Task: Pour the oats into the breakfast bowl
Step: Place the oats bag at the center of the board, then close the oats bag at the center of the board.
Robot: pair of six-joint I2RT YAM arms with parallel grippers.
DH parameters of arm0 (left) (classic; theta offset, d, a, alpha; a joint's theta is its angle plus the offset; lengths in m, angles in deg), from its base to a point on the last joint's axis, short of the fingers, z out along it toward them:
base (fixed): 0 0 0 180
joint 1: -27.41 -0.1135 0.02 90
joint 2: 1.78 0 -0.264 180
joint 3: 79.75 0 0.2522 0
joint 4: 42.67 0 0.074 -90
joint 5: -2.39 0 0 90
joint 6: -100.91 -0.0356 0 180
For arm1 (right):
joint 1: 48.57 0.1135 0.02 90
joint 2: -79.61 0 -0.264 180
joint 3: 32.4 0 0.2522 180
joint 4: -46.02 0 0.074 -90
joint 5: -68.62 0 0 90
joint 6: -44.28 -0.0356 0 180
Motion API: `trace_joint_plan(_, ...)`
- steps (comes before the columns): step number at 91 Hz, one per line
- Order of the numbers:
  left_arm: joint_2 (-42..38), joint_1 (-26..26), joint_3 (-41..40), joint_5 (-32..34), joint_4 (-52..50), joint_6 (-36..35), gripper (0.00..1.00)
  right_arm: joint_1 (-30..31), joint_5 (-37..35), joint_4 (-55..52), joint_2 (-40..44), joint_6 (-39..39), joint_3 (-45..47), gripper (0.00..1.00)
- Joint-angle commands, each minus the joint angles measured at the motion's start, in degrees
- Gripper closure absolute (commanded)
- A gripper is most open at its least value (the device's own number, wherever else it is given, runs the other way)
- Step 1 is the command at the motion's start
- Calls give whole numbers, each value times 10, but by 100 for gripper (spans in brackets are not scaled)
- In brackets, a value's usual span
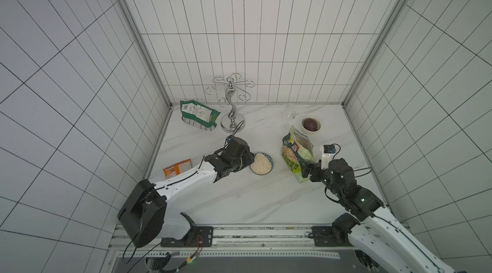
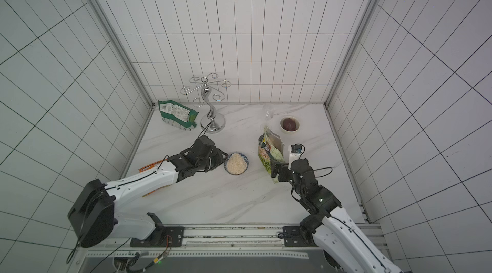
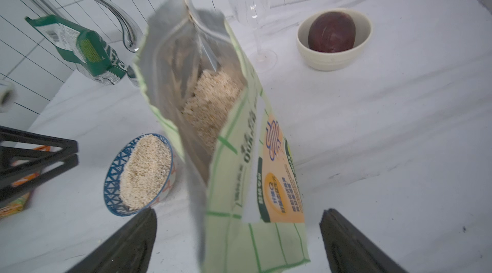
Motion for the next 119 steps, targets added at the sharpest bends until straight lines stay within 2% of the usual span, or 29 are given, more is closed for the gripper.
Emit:
trace_joint_plan(1, 8, 9, 23, 0, 1, -12, 60, 5, 30, -195, -38, 7, -112, 0)
trace_joint_plan(10, 15, 18, 35, -1, 4, -17, 59, 5, 46, -311, -124, 35, -242, 4)
trace_joint_plan(21, 30, 31, 58, -13, 10, -26, 58, 4, -9, -405, -219, 85, -342, 11)
trace_joint_plan(31, 47, 43, 84, -20, 10, -34, 56, -6, -23, -409, -275, 126, -366, 15)
trace_joint_plan(40, 60, 54, 103, -22, 11, -39, 54, -26, 5, -388, -312, 143, -370, 17)
trace_joint_plan(50, 74, 64, 117, -26, 18, -41, 51, -42, 40, -357, -344, 154, -367, 25)
trace_joint_plan(57, 85, 69, 124, -29, 26, -40, 50, -51, 46, -348, -363, 157, -369, 42)
trace_joint_plan(62, 93, 72, 130, -30, 31, -40, 49, -54, 51, -344, -371, 160, -373, 58)
trace_joint_plan(66, 101, 74, 135, -31, 37, -40, 49, -55, 57, -341, -375, 162, -378, 76)
trace_joint_plan(69, 109, 75, 139, -34, 42, -40, 48, -55, 61, -342, -377, 162, -384, 94)
trace_joint_plan(71, 115, 75, 143, -38, 45, -40, 48, -55, 62, -344, -378, 162, -388, 100)
trace_joint_plan(93, 165, 83, 194, -45, 68, -38, 44, -54, 56, -382, -370, 144, -437, 100)
trace_joint_plan(115, 210, 99, 233, -47, 73, -35, 44, -54, 57, -389, -373, 137, -408, 100)
trace_joint_plan(119, 213, 101, 235, -48, 73, -33, 44, -54, 56, -390, -374, 138, -408, 90)
